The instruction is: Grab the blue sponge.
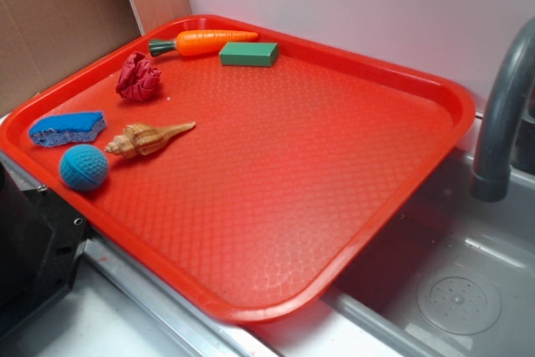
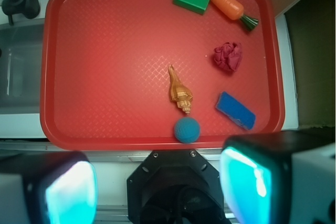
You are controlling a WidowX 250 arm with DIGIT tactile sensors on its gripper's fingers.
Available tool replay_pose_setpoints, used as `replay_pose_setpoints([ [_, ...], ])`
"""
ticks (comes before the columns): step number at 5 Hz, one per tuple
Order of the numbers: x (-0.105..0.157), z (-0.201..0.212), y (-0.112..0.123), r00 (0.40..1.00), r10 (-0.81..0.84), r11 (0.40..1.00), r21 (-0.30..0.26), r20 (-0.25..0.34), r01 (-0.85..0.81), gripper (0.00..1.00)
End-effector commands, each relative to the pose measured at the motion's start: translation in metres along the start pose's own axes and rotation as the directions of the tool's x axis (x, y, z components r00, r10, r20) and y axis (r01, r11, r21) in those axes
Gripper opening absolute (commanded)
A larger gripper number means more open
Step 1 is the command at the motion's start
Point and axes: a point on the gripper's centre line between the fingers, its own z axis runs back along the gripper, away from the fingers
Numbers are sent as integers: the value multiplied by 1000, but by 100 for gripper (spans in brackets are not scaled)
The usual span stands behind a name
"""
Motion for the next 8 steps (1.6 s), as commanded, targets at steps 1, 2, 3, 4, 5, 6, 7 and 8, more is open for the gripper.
replay_pose_setpoints([
  [1,0,0,0,1000,0,1000,0,0,0,100],
  [2,17,-51,42,969,-244,969,-42,-25,243,100],
  [3,4,-83,58,917,-399,914,-88,-9,397,100],
  [4,-12,-112,72,868,-493,869,-86,-61,487,100],
  [5,-30,-140,88,844,-527,849,-104,-95,518,100],
  [6,-33,-166,113,842,-522,852,-120,-135,509,100],
  [7,-23,-181,130,842,-521,853,-112,-137,510,100],
  [8,-9,-190,143,835,-530,848,-78,-148,525,100],
])
